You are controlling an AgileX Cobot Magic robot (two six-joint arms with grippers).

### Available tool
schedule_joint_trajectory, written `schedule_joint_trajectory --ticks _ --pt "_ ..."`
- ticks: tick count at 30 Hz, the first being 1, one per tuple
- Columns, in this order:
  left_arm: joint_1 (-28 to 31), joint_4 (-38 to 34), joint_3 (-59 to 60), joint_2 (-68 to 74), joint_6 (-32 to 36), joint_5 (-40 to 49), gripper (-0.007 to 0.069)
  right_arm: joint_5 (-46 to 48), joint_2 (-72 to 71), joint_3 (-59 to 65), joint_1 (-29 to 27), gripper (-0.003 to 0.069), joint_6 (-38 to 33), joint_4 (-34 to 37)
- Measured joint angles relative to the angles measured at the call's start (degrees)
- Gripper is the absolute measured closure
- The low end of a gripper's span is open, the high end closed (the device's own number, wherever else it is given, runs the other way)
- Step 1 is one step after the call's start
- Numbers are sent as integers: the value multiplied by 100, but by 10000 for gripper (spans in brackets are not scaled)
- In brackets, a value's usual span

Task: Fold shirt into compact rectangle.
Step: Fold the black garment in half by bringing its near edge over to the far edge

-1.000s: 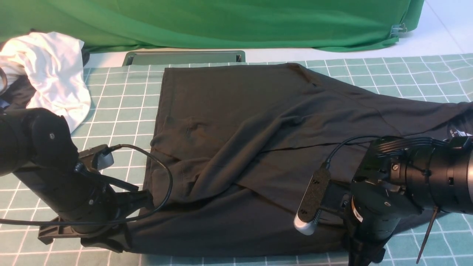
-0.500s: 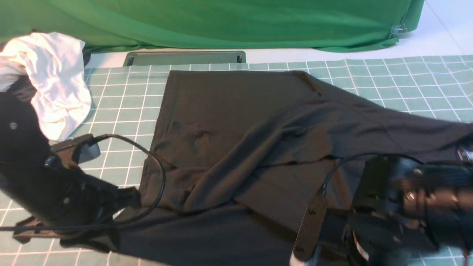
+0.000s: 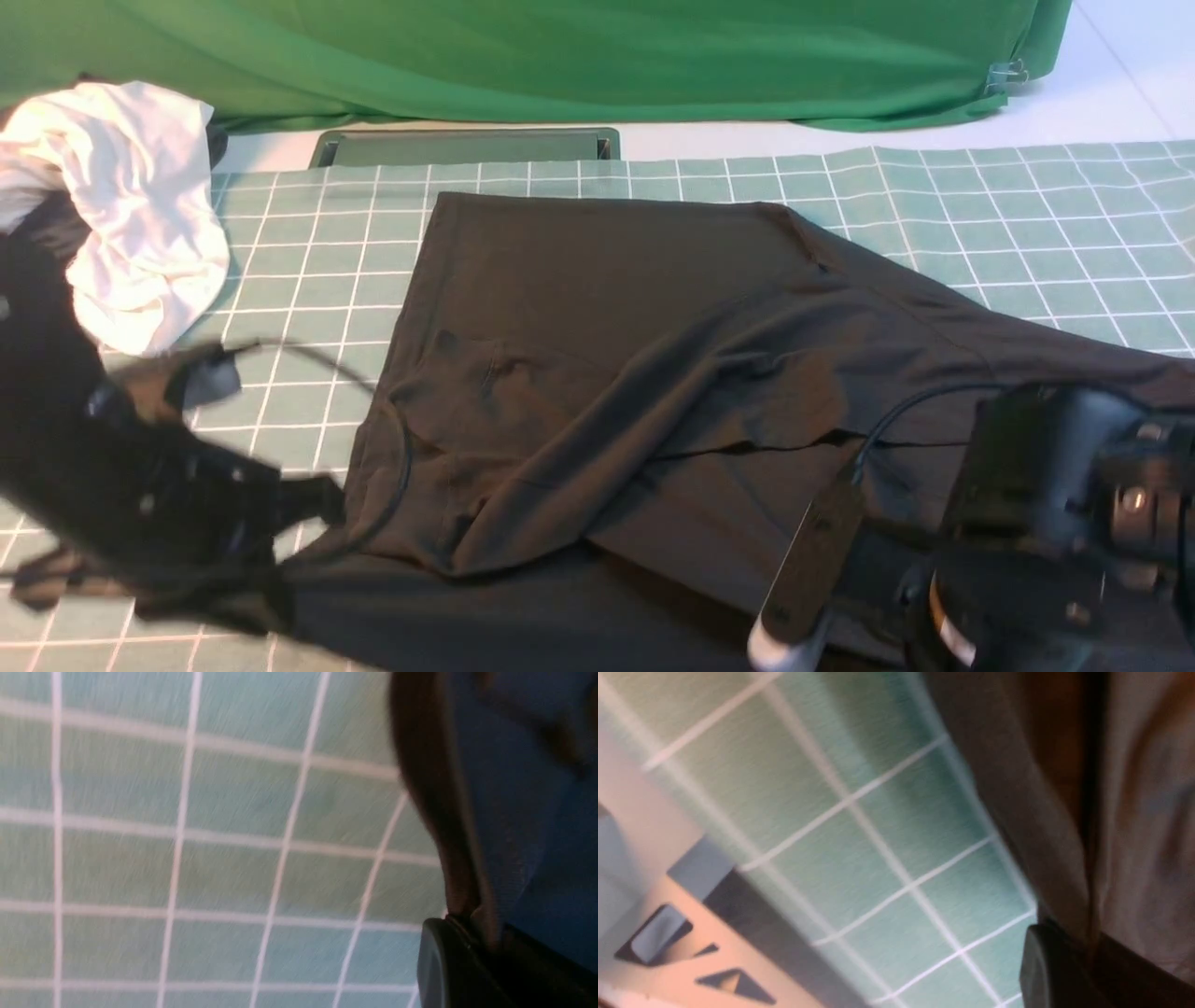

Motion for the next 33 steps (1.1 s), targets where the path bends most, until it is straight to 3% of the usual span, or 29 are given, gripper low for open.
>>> schedule_joint_trajectory --ticks 6,11,18,24,33 --pt "14 -13 -352 264 -26 -317 606 -651 0 0 -871 606 -299 -12" --pt "262 -626 -1154 916 48 -598 606 -1698 21 0 -1707 606 -627 -18" --pt "634 -1197 -2977 2204 233 -655 606 -2407 601 -425 -2828 606 -911 -18" --pt "647 -1226 -3924 2918 238 -707 606 -2555 1231 -1302 -3140 606 -1106 -25" --pt "852 -1323 -4442 3835 136 -1195 606 -2646 2493 -2960 -3240 606 -1391 -127"
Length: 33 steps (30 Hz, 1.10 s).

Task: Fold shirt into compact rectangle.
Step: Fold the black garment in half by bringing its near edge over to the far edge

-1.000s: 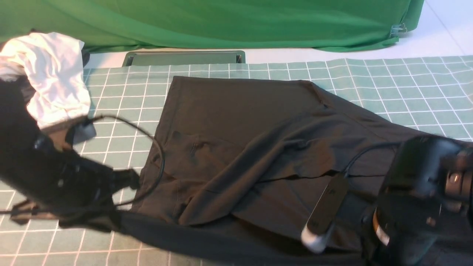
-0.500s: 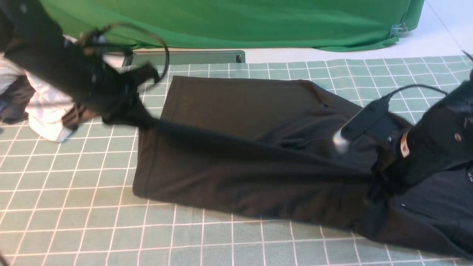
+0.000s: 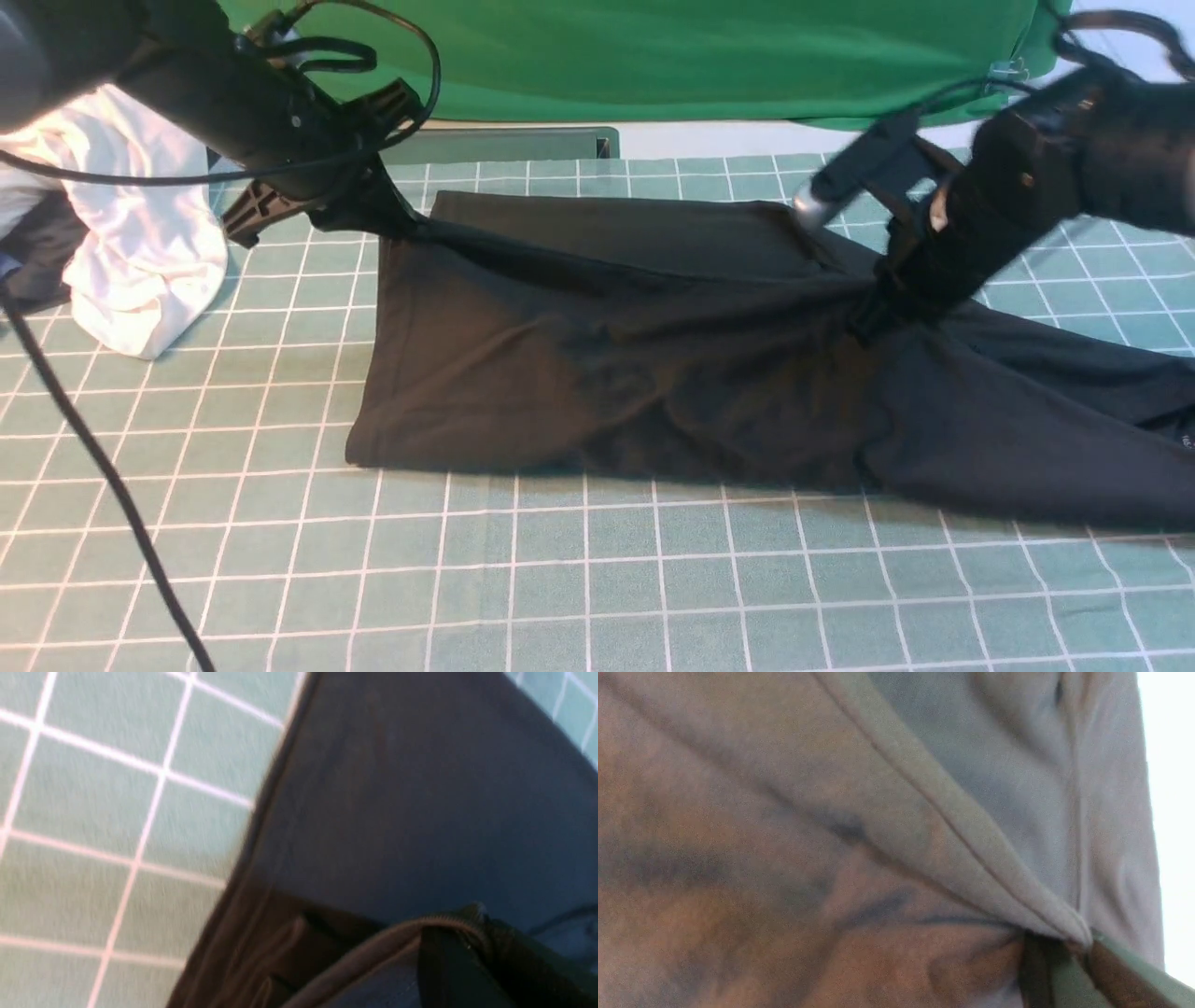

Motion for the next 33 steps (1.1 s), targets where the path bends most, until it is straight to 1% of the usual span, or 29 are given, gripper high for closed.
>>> schedule_joint_trajectory --ticks 5,6,9,10,13,15,20,23,26,30,32,33 --pt "293 -457 -95 348 45 -315 606 0 675 -1035 -71 606 -24 -17" --pt "314 -482 -95 378 75 -350 606 0 725 -1073 -71 606 -24 -17" --pt "417 -812 -95 626 327 -712 606 0 1138 -1657 -125 606 -24 -17" --pt "417 -827 -95 637 327 -736 606 0 1138 -1685 -125 606 -29 -17" --pt "417 -952 -285 867 617 -996 606 -30 1452 -2138 -205 606 -29 -17" --pt "417 -986 -403 975 686 -1019 606 -81 1523 -2224 -228 606 -29 -17" --pt "417 -1100 -1290 1567 767 -1038 606 -253 1704 -2407 -314 603 -24 -17" --pt "417 -1120 -1706 1883 834 -988 606 -269 1795 -2413 -320 587 -24 -17" --pt "417 -1120 -2017 2156 863 -990 606 -291 1884 -2413 -320 558 -24 -17" --pt "412 -1120 -2135 2324 874 -1053 597 -322 1916 -2413 -320 480 -24 -22" --pt "412 -1102 -2143 2371 896 -1135 568 -389 1916 -2413 -320 412 -24 -22" --pt "412 -1075 -2148 2384 925 -1206 529 -423 1918 -2413 -320 369 -24 -22"
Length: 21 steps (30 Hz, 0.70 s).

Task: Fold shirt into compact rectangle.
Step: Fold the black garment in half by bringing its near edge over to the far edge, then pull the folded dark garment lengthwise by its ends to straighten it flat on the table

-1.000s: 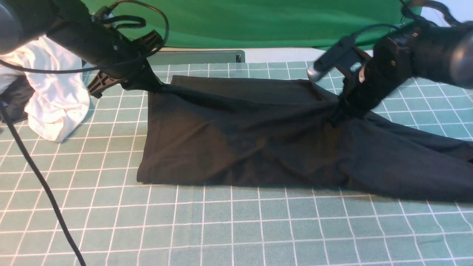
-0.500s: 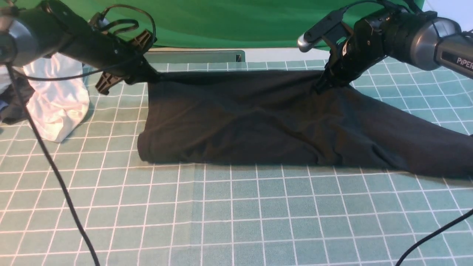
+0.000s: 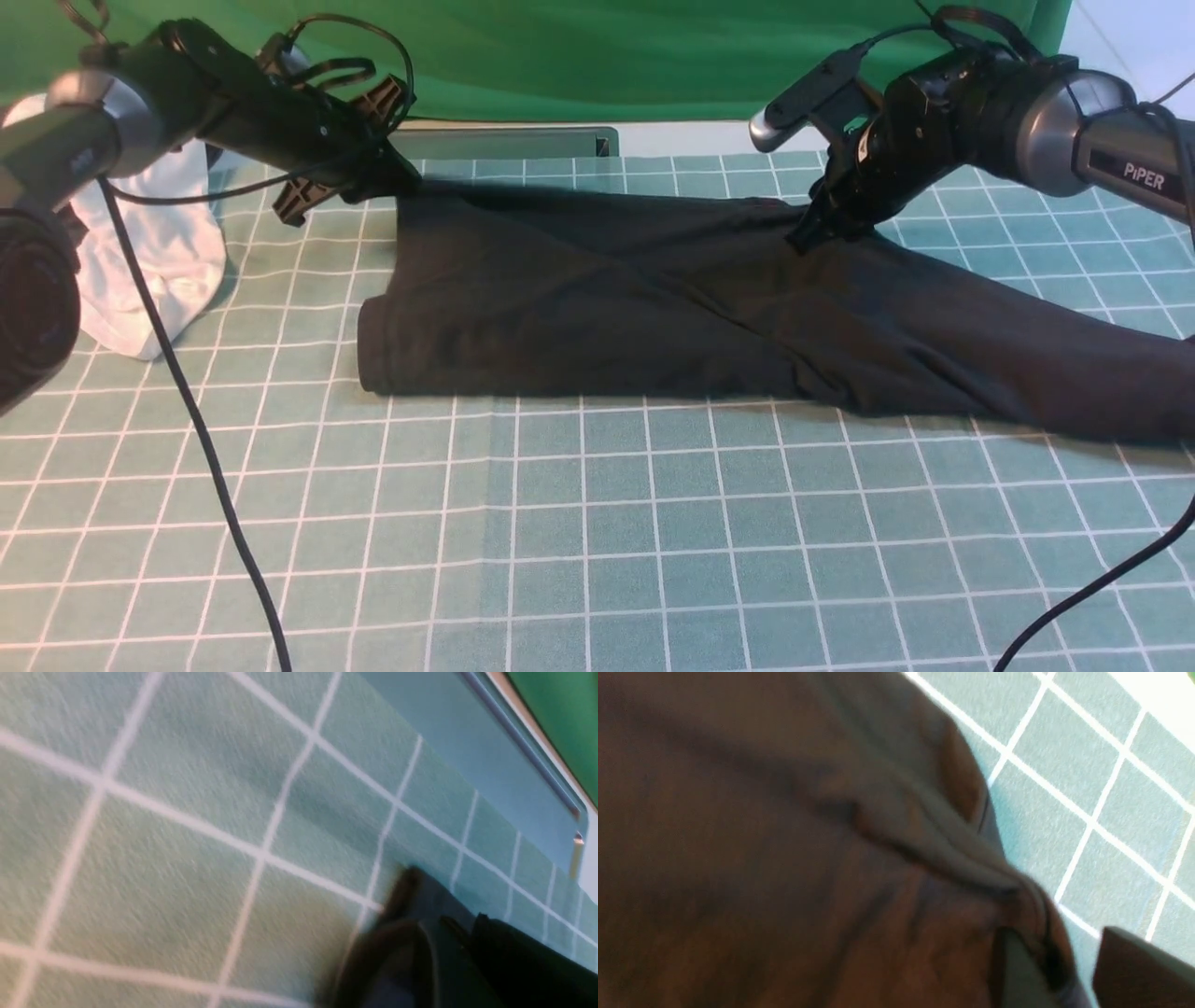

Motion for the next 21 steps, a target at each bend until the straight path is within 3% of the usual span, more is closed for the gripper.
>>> schedule_joint_trajectory --ticks 4,8,12,13,15,17,21 --pt "0 74 -61 12 78 94 381 -17 -7 0 0 274 6 0" --pt "20 190 -652 18 92 975 210 266 -106 -138 0 267 6 -6" --pt "82 370 -1528 12 -14 2051 128 943 -260 -606 0 361 6 -6" --pt "112 474 -1967 1 -224 2526 121 1339 -314 -926 0 442 6 1" --pt "117 620 -2551 -13 -513 2960 147 1921 -349 -1418 0 560 6 96" --pt "117 656 -2849 -44 -628 3066 195 2347 -362 -1762 0 596 6 187" --pt "58 448 -3016 -336 -879 3170 464 3377 -421 -2633 0 629 6 392"
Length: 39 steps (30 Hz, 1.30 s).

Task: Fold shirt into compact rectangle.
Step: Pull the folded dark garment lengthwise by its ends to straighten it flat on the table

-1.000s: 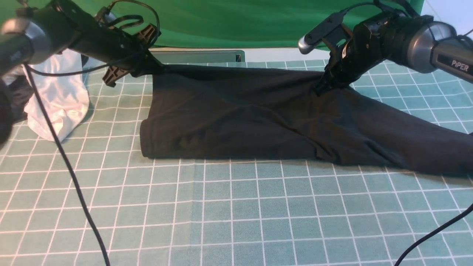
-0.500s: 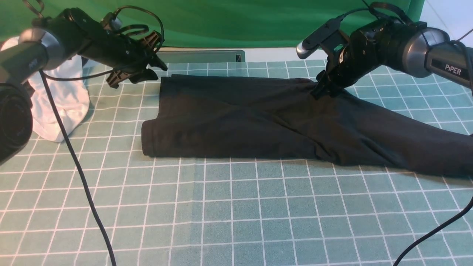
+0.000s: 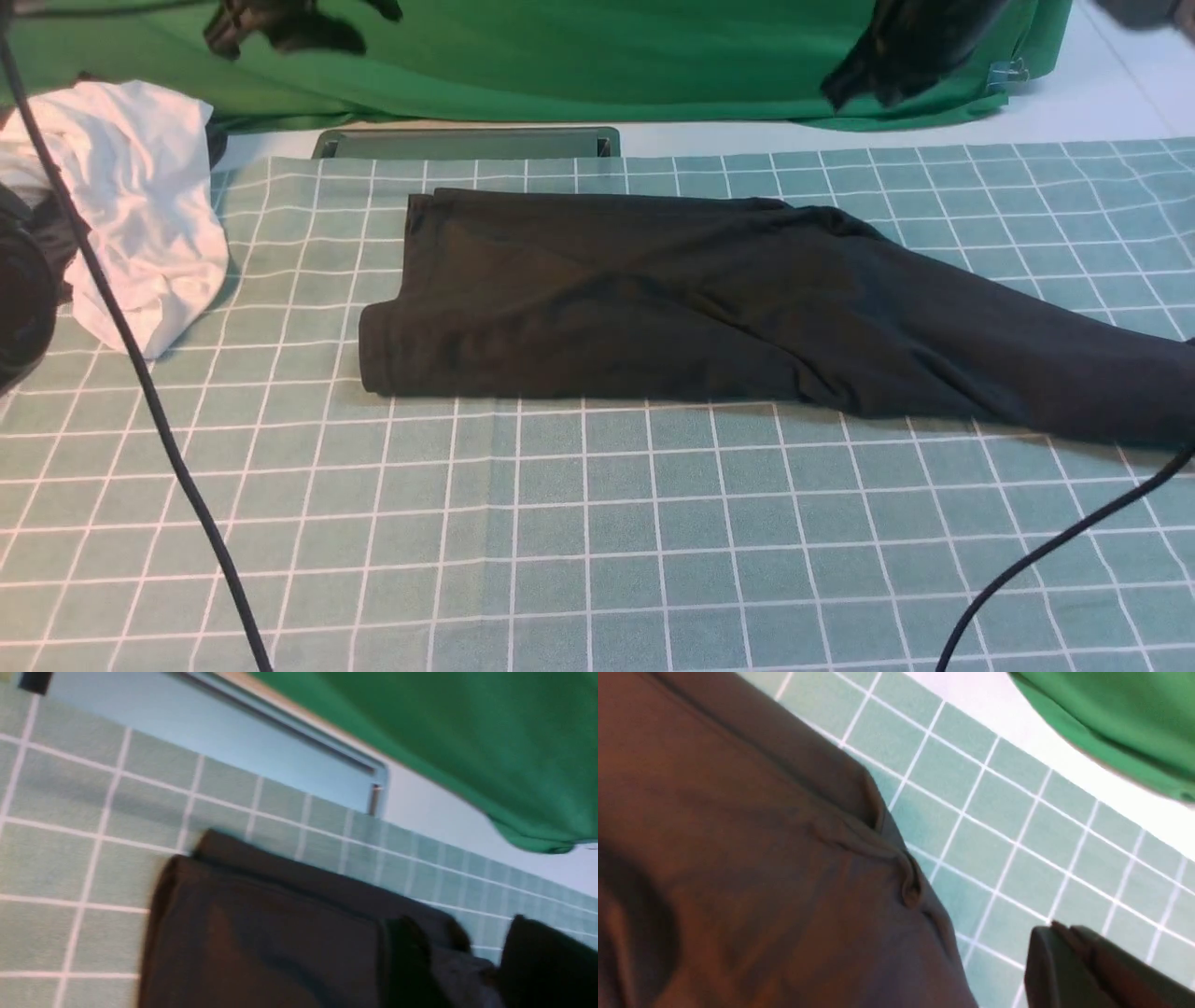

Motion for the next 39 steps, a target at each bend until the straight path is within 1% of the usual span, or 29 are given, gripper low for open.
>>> schedule_joint_trajectory --ticks 1,2,4,6,7,8,10,13,18,21,27,32,34,36,39 --pt "-42 -86 158 -116 0 0 524 61 -60 -70 0 630 0 13" --pt "-105 -149 433 -298 6 0 563 105 -139 -105 0 631 12 37" --pt "-298 -98 1178 -767 121 -12 599 155 -346 -69 0 631 106 161" --pt "-622 230 2154 -1296 253 -10 612 149 -707 213 -5 631 208 412" --pt "-710 336 2248 -1404 253 -4 612 149 -746 252 -5 631 221 440" --pt "-1028 779 2864 -1741 263 -40 612 155 -1052 572 -5 631 245 625" --pt "-1470 1444 3628 -2027 180 -400 612 170 -1511 1164 1 631 288 842" --pt "-1681 1813 4243 -2031 -55 -843 611 197 -2085 1922 1 631 358 914" --pt "-1482 2031 5017 -1232 -193 -1015 611 229 -2690 3493 1 631 358 914" --pt "-1314 1721 5059 -956 -186 -805 611 242 -2851 4134 1 631 352 909" --pt "-1289 1639 5074 -968 -141 -501 610 242 -3223 4841 1 631 296 901" --pt "-1274 2065 5126 -1522 -139 -44 610 217 -3940 5210 -72 631 266 688" --pt "-1252 2256 5151 -1925 -194 -13 610 213 -4310 5395 -260 631 252 682" --pt "-1201 2282 5232 -2199 -211 -6 610 206 -4565 5587 -503 631 252 667" --pt "-1180 2282 5580 -2577 -245 15 610 121 -5009 6114 -1050 631 252 636"
